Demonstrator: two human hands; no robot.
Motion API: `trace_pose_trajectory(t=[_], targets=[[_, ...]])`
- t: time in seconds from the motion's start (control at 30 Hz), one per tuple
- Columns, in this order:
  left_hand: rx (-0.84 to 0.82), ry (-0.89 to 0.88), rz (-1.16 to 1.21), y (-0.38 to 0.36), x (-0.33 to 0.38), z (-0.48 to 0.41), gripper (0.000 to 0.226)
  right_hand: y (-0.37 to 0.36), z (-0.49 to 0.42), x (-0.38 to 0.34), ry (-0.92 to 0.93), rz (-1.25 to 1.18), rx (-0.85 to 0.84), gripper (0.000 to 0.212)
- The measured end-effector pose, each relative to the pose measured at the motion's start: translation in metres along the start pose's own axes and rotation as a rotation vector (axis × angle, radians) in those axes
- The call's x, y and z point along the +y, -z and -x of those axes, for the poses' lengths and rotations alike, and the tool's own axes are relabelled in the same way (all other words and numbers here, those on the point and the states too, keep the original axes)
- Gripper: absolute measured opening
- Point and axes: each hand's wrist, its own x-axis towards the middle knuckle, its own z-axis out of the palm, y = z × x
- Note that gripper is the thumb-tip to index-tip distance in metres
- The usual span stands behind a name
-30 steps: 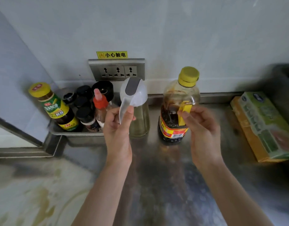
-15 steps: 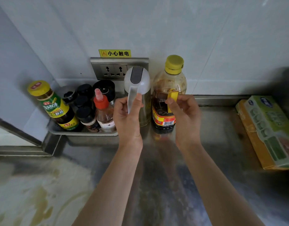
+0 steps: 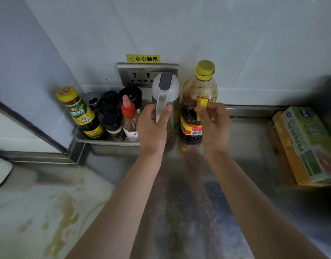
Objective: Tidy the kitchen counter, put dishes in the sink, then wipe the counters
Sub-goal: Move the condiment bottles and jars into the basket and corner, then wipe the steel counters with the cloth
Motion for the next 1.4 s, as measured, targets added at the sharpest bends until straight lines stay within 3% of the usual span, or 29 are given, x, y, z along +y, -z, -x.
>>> trace_pose_trajectory(t=[0.13, 0.27, 0.43, 0.57, 0.6, 0.63, 0.7, 0.9, 0.97, 1.1, 1.17, 1.27, 1.4], targets=[[-0.110, -0.030, -0.293, 0.037, -0.007, 0.046, 0.048, 0.008, 0.003, 0.000, -0.028, 0.204, 0.016, 0.027], [-0.224, -0.060, -0.522, 0.086, -0.032, 0.118, 0.045, 0.025, 0.042, -0.003, -0.194, 0.241, -0.124, 0.063], [-0.414, -0.013, -0.538, 0.157, -0.053, 0.206, 0.032, 0.074, 0.152, 0.005, -0.314, 0.284, -0.192, 0.040], [-0.432, 0.029, -0.480, 0.189, -0.057, 0.232, 0.031, 0.139, 0.237, -0.009, -0.399, 0.285, -0.137, 0.026], [-0.440, 0.055, -0.457, 0.190, -0.056, 0.234, 0.022, 0.158, 0.256, -0.015, -0.428, 0.307, -0.104, 0.023], [-0.458, 0.087, -0.422, 0.187, -0.052, 0.237, 0.011, 0.178, 0.275, -0.023, -0.449, 0.330, -0.069, 0.022], [-0.549, 0.127, -0.342, 0.173, -0.047, 0.245, 0.018, 0.215, 0.313, -0.041, -0.472, 0.383, 0.026, 0.024], [-0.989, 0.136, -0.186, 0.075, -0.006, 0.319, 0.012, 0.311, 0.442, -0.078, -0.592, 0.450, 0.388, 0.026], [-1.153, 0.116, -0.187, 0.043, 0.009, 0.356, 0.034, 0.333, 0.479, -0.082, -0.643, 0.428, 0.492, 0.029], [-1.410, 0.094, -0.267, -0.002, 0.027, 0.423, 0.021, 0.366, 0.519, -0.078, -0.727, 0.345, 0.665, 0.033], [-1.453, 0.088, -0.316, -0.019, 0.026, 0.444, 0.028, 0.383, 0.518, -0.071, -0.748, 0.285, 0.725, 0.022], [-1.436, 0.121, -0.361, -0.043, 0.020, 0.461, 0.004, 0.410, 0.497, -0.056, -0.736, 0.144, 0.758, 0.013], [-1.314, 0.181, -0.457, -0.065, 0.006, 0.464, 0.039, 0.454, 0.447, -0.046, -0.687, 0.046, 0.643, 0.015]])
